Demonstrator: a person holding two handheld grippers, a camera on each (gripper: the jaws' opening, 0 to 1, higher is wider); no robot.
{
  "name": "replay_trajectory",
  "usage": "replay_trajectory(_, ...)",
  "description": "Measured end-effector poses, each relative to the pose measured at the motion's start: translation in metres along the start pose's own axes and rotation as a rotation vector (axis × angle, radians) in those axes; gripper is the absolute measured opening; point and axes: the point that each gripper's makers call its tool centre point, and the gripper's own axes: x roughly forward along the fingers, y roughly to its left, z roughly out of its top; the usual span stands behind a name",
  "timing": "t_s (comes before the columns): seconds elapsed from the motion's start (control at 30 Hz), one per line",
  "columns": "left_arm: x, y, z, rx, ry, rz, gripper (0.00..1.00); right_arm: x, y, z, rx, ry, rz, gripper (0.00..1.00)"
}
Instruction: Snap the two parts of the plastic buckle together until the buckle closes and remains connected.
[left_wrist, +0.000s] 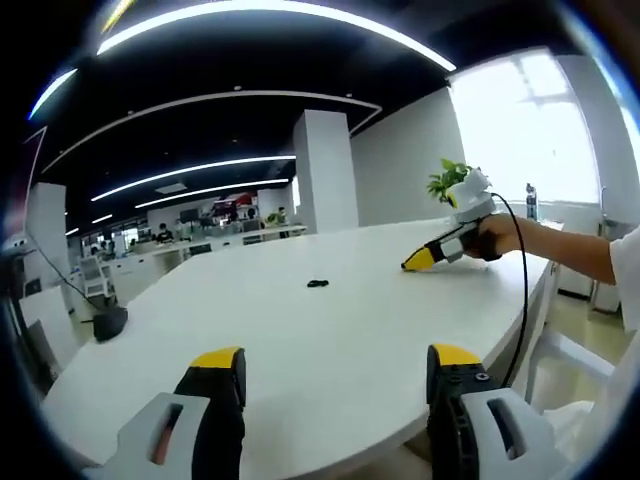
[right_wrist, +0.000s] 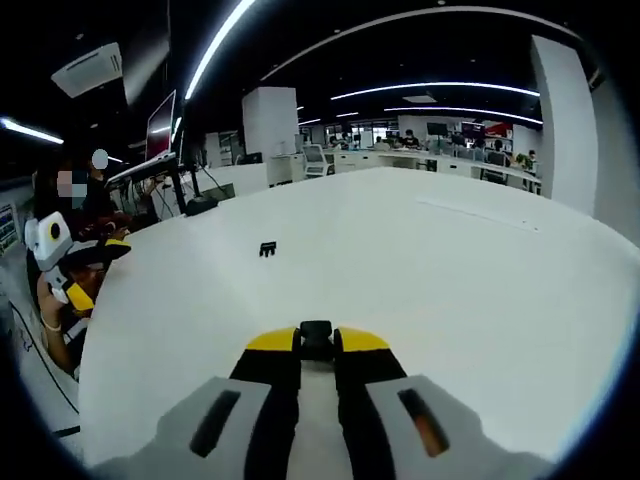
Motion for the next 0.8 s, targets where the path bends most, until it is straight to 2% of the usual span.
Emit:
replay_trajectory(0.07, 0.002, 0.000, 0.002, 0.020, 0.010, -0.031, 0.75, -0.001, 0.000, 0.001, -0.010, 0.004, 0.015, 0.13)
replay_trajectory(0.13, 0.003, 0.001, 0.005, 0.024, 0.005, -0.043, 0.75, -0.001, 0.002, -0.001, 0.019, 0.020, 0.045, 0.13)
replay_trajectory(0.27, 0.006, 0.001, 0.022, 0.040, -0.035, -0.090, 0.75, -0.001, 0.003, 0.000, 0.062, 0.001, 0.081, 0.13)
replay_trajectory(0.43, 0.012, -0.004, 0.042, 0.063, -0.056, -0.178, 0.75, -0.001, 0.000, 0.002, 0.030, -0.006, 0.090, 0.13)
replay_trajectory(0.63, 0.022, 0.003, 0.062, 0.079, -0.079, -0.212, 0.74, -0.001, 0.003, 0.004, 0.006, -0.007, 0.135, 0.13)
replay_trajectory(0.8, 0.042, 0.012, 0.076, 0.094, -0.094, -0.258, 0.75, -0.001, 0.007, 0.001, -0.007, 0.010, 0.161, 0.13)
